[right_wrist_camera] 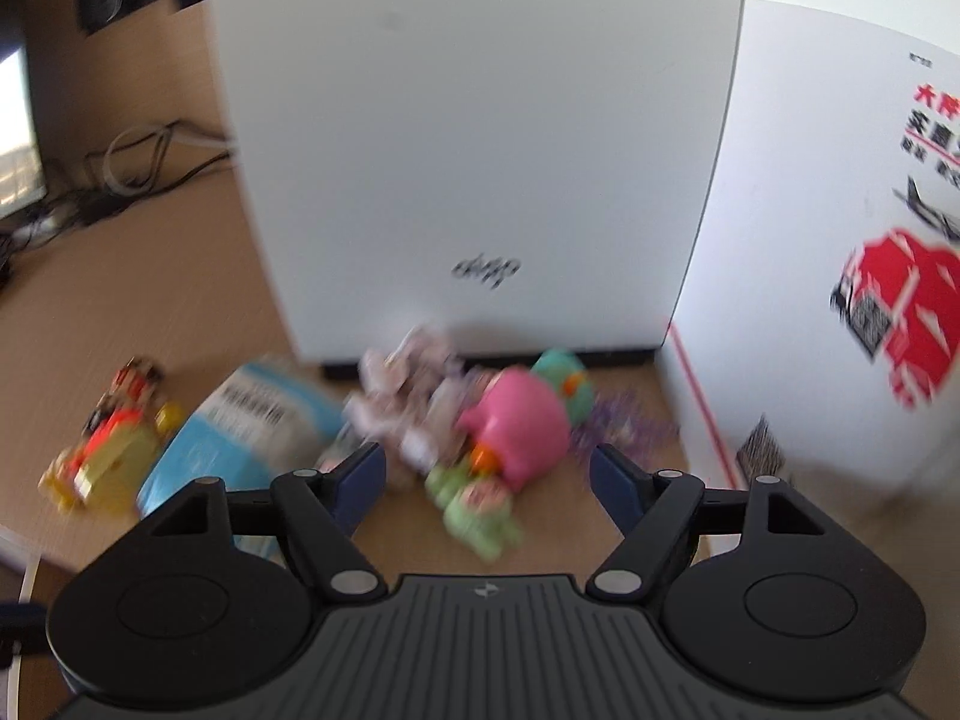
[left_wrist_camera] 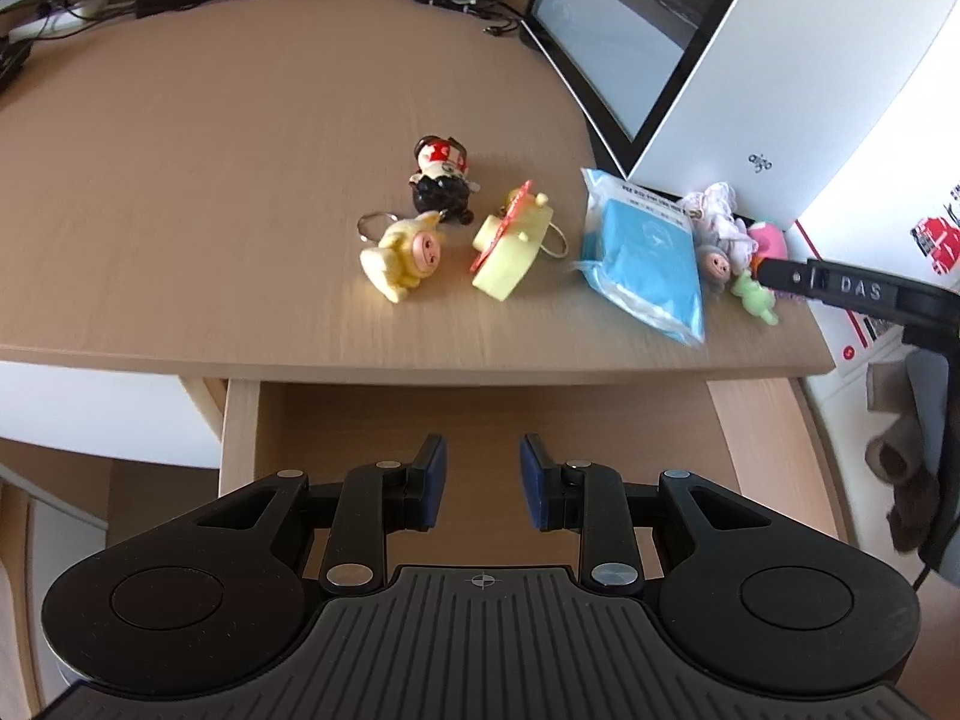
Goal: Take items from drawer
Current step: 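Lower pink bird beside the green toy with right tool and open, then pull both tools back from the desk away from the empty drawer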
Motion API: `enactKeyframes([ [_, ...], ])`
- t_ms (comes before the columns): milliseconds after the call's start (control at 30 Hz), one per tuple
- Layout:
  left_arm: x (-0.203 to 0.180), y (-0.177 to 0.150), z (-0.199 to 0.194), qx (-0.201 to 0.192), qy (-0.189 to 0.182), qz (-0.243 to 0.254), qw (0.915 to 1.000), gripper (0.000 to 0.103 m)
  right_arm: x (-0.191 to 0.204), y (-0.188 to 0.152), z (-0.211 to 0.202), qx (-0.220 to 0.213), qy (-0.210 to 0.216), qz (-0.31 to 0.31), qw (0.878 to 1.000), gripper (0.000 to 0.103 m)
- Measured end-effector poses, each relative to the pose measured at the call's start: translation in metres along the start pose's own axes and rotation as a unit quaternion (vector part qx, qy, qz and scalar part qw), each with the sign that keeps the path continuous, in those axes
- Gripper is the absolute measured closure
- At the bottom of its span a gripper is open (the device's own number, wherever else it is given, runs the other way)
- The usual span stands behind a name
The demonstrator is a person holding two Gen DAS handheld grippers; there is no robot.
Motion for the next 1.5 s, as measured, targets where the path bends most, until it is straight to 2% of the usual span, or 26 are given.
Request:
enactKeyframes([
  [133,-0.006,-0.011,-0.013,0.001,-0.006,0.012,0.9999,0.073,0.003,-0.007,-0.018,0.007,0.011,0.004,1.000,0.027],
  [300,-0.003,-0.019,-0.032,-0.011,-0.010,0.032,0.9994,0.073,0.007,-0.036,-0.060,0.013,0.019,0.028,0.999,0.027],
  [400,0.002,-0.019,-0.044,-0.052,-0.020,0.030,0.9980,0.073,0.011,-0.053,-0.086,0.007,0.010,0.033,0.999,0.026],
  [567,0.004,-0.013,-0.057,-0.110,-0.021,0.032,0.9932,0.073,0.018,-0.067,-0.133,-0.049,-0.014,0.024,0.998,0.011],
  [633,0.003,-0.014,-0.066,-0.129,-0.023,0.025,0.9911,0.073,0.019,-0.069,-0.149,-0.061,-0.011,0.024,0.998,0.002],
  [733,-0.004,-0.025,-0.087,-0.158,-0.021,0.033,0.9867,0.073,0.021,-0.074,-0.167,-0.082,0.003,0.024,0.996,0.000],
  [867,-0.013,-0.061,-0.110,-0.179,-0.013,0.033,0.9832,0.073,0.021,-0.096,-0.181,-0.081,0.030,0.031,0.996,0.000],
  [967,-0.021,-0.100,-0.125,-0.191,0.004,0.023,0.9812,0.073,0.015,-0.121,-0.196,-0.087,0.051,0.035,0.994,0.000],
  [1133,-0.044,-0.179,-0.138,-0.213,0.057,0.020,0.9751,0.073,-0.013,-0.180,-0.233,-0.124,0.090,0.031,0.988,0.000],
  [1233,-0.061,-0.227,-0.128,-0.207,0.091,0.033,0.9736,0.073,-0.030,-0.225,-0.243,-0.149,0.107,0.024,0.983,0.000],
  [1300,-0.070,-0.254,-0.117,-0.187,0.117,0.045,0.9743,0.073,-0.043,-0.251,-0.237,-0.135,0.086,0.056,0.985,0.000],
  [1400,-0.082,-0.284,-0.104,-0.179,0.136,0.080,0.9712,0.073,-0.057,-0.292,-0.222,-0.101,0.086,0.096,0.987,0.000],
  [1500,-0.086,-0.301,-0.088,-0.189,0.145,0.114,0.9646,0.073,-0.072,-0.323,-0.215,-0.114,0.034,0.095,0.988,0.000],
])
Point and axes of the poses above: each gripper's, at about its wrist camera, not at the fingertips, and z roughly the way its jaws point, x to its left, y to its top, the point moved 7 cm from there along z, roughly the way its jaws point, and after that the axes turned 12 degrees about -y, right-handed, at the moved point
